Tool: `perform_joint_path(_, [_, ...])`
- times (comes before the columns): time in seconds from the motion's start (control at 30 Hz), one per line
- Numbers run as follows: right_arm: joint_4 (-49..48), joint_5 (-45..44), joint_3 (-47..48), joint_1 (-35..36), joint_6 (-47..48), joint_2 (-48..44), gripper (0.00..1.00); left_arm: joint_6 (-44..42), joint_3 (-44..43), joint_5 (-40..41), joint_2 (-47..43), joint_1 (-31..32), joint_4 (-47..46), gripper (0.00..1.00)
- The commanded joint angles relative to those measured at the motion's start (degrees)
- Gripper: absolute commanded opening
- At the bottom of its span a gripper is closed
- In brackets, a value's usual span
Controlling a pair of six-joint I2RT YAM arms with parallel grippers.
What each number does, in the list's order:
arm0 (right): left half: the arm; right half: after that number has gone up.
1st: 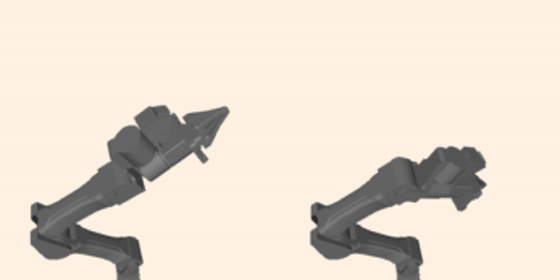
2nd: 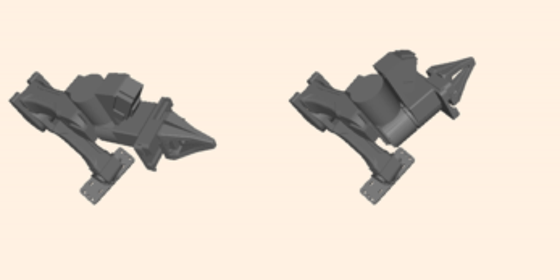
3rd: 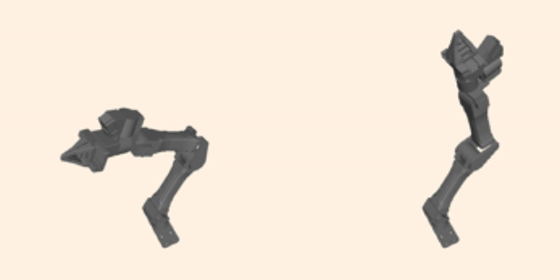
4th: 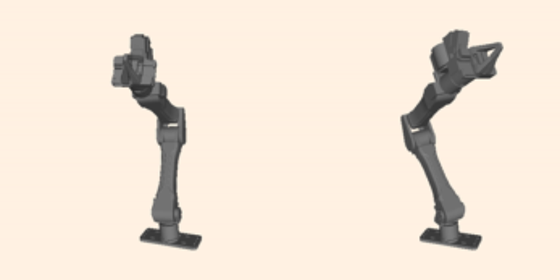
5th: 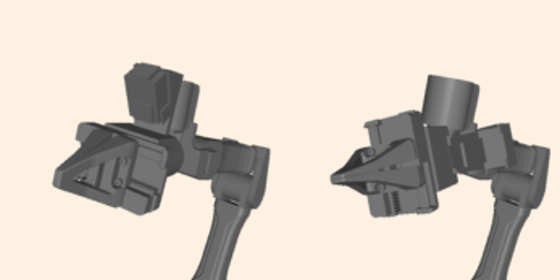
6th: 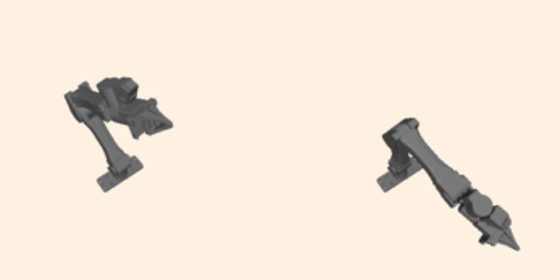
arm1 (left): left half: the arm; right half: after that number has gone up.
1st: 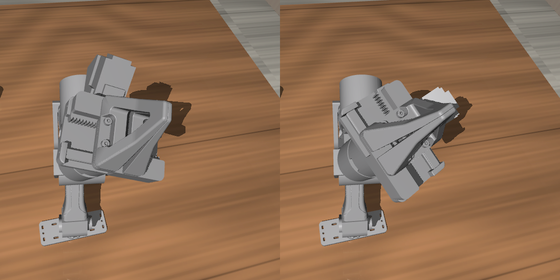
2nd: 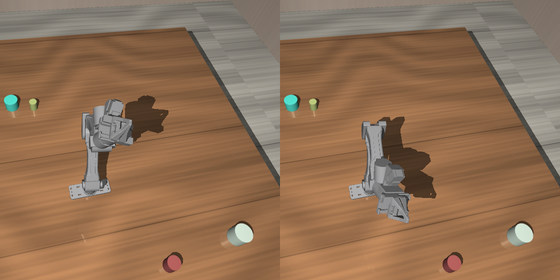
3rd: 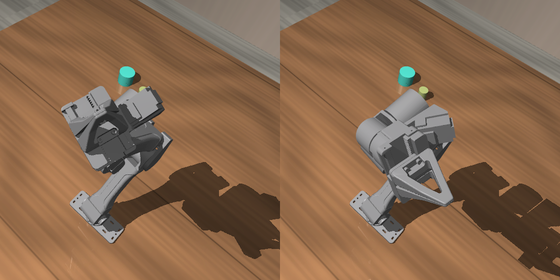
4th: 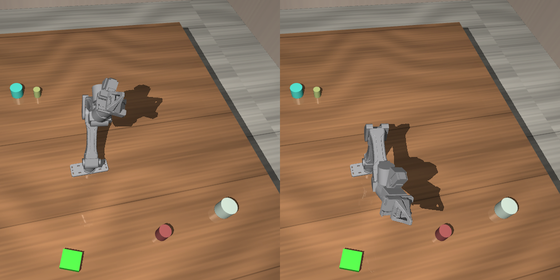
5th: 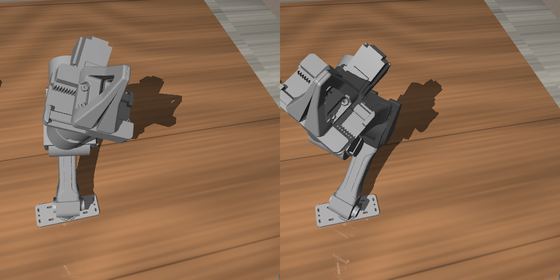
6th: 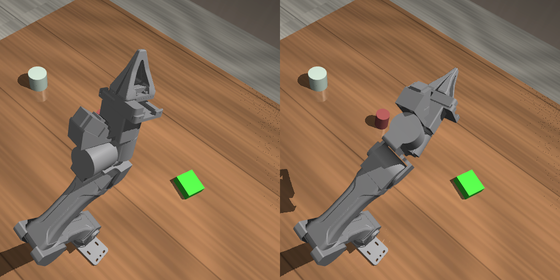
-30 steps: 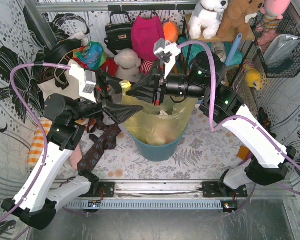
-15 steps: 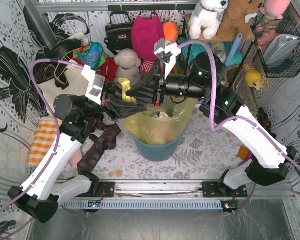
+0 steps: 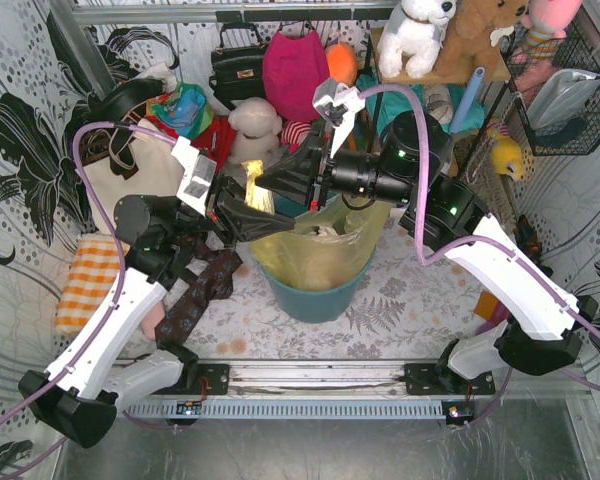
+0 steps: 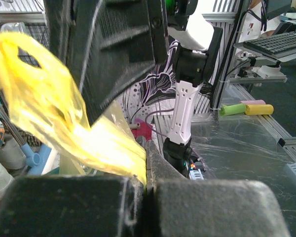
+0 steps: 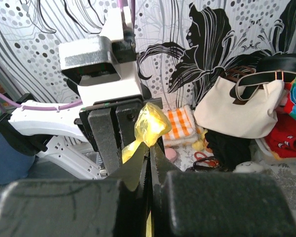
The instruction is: Tie the trash bag
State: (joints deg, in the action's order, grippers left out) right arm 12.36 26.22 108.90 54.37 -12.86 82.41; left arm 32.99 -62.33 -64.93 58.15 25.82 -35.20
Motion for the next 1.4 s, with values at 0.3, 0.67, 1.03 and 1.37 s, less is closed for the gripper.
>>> perform_joint_path(0.3, [-9.7,-7.4,-2.0,-0.2,-1.7,-3.8,0.0,0.0,7.2,0.6,-3.3,0.1,-0.4,0.0])
perform_joint_path(0.67, [-9.8,-6.7,-2.8,-0.2,-2.4,-4.3,0.0,-1.4,10.3,2.5,-3.6,0.1,1.2,0.0])
perform_joint_path(1.03, [-2.6,-14.1,-0.9,-0.2,-5.9,-6.3,0.52,-5.5,6.8,4.7,-3.8,0.1,7.1,0.0])
perform_joint_path(1.37, [15.6,-11.6,21.9,-0.2,-10.0,7.7,0.71,-10.2,1.5,8.0,-4.2,0.1,14.0,0.0])
